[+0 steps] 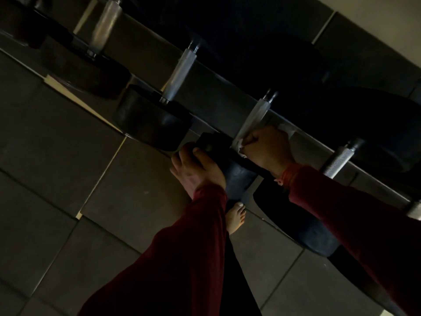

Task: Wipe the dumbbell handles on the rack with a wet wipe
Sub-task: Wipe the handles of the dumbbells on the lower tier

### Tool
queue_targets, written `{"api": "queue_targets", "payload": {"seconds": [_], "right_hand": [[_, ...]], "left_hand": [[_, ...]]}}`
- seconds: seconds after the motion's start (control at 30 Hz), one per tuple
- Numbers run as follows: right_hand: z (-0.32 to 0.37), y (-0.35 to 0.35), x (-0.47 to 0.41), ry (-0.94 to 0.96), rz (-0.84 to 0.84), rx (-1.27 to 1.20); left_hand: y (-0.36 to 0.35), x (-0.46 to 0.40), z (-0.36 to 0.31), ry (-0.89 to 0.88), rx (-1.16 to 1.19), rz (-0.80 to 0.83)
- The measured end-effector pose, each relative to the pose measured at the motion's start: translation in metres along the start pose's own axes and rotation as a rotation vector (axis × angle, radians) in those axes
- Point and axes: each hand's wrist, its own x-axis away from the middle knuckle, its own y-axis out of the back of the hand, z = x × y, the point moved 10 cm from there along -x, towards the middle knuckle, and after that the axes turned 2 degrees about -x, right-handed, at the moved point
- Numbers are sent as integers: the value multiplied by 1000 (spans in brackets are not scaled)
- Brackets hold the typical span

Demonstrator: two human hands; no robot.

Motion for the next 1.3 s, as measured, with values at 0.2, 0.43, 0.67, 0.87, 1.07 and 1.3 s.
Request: {"api": "queue_targets", "payload": {"seconds": [0.2,0.43,0.67,0.87,1.07,1.3], "right_hand": [[-5,-3,-1,-101,-25,58],[-32,-17,-6,-225,80,-97],[-34,-7,11,-156,-68,-399],[-9,12,33,1,-334,-408],[-3,42,27,25,-717,-499],[-27,45,19,-265,-1027,-890]], "left_hand": [[1,-1,0,-15,-20,-7],[1,0,0,-6,2,-13],[0,0,-1,-14,-2,-8],[-1,-1,-1,-2,-3,13],[-2,-2,2,1,-3,19],[-4,-3,5,13,-11,18]]}}
